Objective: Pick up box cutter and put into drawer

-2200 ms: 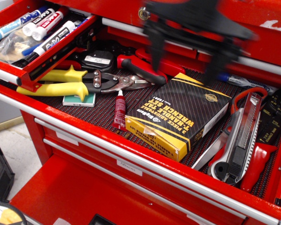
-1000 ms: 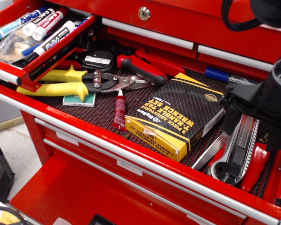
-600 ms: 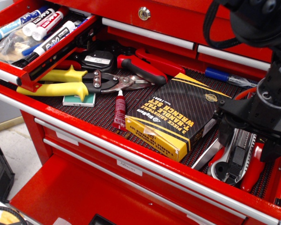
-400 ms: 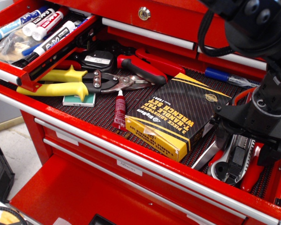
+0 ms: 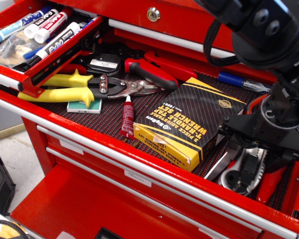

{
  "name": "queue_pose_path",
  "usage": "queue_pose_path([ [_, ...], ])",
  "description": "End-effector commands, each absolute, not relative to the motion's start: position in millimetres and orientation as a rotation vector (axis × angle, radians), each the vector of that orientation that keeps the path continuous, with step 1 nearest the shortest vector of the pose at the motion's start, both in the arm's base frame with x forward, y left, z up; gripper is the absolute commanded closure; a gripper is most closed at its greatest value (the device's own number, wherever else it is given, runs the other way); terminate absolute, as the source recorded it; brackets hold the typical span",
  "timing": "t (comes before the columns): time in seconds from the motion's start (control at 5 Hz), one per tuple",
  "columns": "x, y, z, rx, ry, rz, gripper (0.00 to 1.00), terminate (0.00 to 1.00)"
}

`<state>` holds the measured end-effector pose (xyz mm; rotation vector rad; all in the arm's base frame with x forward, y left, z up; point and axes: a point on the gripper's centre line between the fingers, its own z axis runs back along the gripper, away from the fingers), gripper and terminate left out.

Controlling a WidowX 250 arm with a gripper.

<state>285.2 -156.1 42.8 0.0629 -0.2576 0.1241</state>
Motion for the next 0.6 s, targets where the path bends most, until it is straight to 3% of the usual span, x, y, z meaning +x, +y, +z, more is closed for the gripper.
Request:
queue_pose_path([
  [0.0, 284.6, -167.4, 78.6, 0.046, -0.206, 0.089, 1.00, 0.00],
  [0.2, 280.6, -155.8, 107.6, 0.055, -0.202, 0.066, 1.00, 0.00],
  [0.4, 274.8, -122.1, 133.7, 0.099, -0.181, 0.075, 1.00, 0.00],
])
